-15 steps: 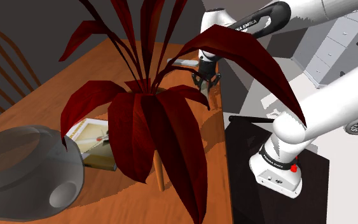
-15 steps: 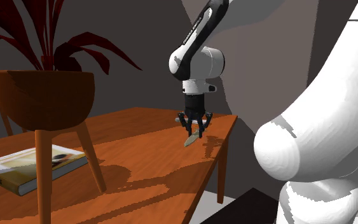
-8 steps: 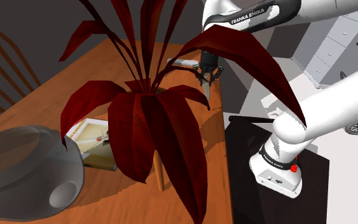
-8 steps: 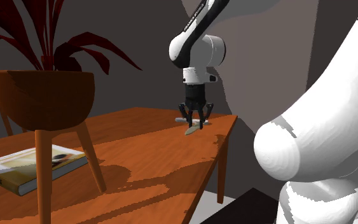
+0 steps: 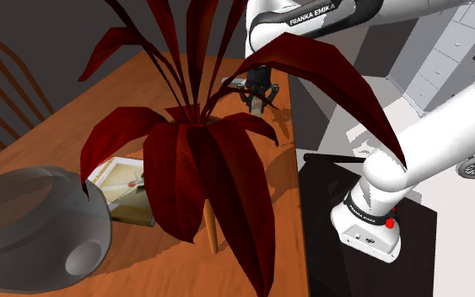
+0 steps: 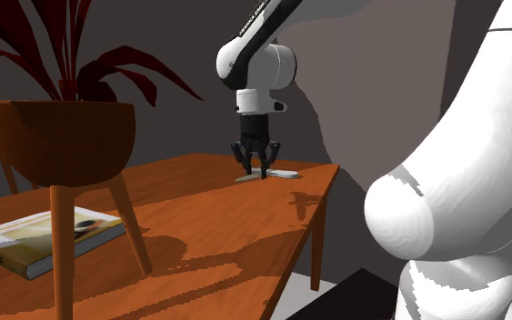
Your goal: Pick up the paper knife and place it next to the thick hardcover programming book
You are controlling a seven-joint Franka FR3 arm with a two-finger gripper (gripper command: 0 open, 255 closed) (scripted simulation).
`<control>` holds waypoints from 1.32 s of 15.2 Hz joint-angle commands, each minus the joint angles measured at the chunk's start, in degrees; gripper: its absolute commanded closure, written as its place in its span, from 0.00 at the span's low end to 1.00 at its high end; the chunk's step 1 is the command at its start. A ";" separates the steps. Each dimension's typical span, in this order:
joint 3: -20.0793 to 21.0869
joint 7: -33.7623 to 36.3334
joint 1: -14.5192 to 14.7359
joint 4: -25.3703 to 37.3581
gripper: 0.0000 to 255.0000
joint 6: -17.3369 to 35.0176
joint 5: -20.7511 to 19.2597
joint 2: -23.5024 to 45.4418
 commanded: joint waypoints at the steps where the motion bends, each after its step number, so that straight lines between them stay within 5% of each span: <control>1: 1.92 2.99 0.59 2.95 1.00 0.02 -0.38 2.99; 14: 10.88 22.85 6.99 28.22 1.00 -4.22 -10.11 26.43; 20: 10.59 23.56 7.25 25.30 1.00 0.01 -11.08 27.96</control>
